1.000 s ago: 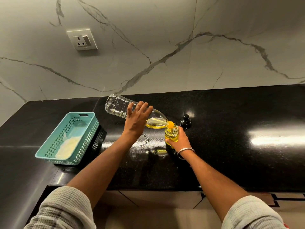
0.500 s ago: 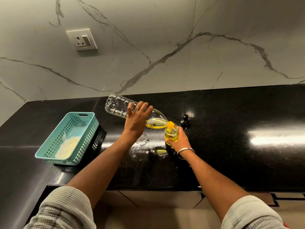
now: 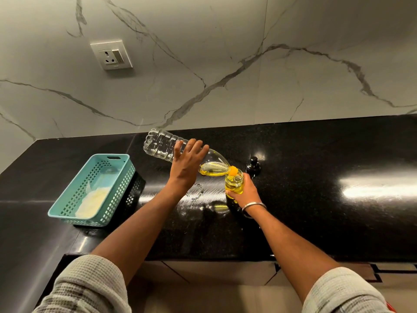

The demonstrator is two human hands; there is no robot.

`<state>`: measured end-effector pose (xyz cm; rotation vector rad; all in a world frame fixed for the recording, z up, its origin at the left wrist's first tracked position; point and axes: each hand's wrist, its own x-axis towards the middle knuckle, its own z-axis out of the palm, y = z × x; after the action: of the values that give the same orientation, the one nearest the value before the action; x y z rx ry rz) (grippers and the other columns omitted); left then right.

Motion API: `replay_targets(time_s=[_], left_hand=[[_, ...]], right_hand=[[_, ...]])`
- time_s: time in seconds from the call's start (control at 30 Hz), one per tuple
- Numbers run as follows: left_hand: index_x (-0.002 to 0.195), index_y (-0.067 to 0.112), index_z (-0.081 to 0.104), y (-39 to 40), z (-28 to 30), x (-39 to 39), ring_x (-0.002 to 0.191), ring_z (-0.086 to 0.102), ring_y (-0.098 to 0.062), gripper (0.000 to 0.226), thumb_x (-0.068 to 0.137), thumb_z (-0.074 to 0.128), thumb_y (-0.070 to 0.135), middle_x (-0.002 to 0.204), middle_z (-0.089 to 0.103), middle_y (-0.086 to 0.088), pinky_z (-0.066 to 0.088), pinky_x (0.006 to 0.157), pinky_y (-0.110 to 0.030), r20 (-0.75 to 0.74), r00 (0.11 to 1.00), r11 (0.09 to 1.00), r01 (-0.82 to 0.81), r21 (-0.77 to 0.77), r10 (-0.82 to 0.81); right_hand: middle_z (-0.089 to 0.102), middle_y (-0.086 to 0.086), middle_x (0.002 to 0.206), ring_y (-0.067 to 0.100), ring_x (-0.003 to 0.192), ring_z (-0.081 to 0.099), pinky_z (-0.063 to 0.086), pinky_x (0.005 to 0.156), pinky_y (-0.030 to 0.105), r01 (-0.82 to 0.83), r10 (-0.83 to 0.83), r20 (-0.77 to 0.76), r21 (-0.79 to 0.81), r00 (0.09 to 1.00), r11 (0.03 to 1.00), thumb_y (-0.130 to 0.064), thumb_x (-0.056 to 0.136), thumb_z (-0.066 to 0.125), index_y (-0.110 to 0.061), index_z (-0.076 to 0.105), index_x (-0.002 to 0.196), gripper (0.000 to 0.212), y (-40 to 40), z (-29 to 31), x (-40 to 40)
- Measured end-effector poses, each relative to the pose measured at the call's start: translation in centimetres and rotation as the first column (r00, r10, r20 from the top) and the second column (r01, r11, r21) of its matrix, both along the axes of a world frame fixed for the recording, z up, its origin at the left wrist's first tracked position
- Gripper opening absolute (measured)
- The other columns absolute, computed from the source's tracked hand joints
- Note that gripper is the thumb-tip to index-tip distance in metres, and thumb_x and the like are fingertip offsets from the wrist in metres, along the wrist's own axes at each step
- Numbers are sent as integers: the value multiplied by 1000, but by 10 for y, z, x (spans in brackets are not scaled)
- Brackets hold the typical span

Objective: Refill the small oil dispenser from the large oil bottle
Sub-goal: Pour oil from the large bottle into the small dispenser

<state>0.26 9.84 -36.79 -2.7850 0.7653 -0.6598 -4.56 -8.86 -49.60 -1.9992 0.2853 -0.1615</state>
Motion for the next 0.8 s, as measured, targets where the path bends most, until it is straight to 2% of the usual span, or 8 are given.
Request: replay_targets(time_s=[0.27,0.8], left_hand=[[119,23,63,0,-1,0,121,56,-27,74,51,86,1,123,62,-4,20,104,-42,-7,1000,1000,-9,8,9],[120,23,61,0,0,2,122,54,-27,72,55,85,4,124,60,-3,20,106,-43,-3,1000,1000,-3,-4,3]], right_hand=[[59,6,114,20,106,56,42,86,24,4,-4,-3,5,1000,1000,-15,66,84,-15,49,116,61,0,0,0],[58,5,116,20,108,56,47,94,32,8,-8,-8,-9,1000,1000,-18,64,85,-18,48,118,65,-1,-4,2]])
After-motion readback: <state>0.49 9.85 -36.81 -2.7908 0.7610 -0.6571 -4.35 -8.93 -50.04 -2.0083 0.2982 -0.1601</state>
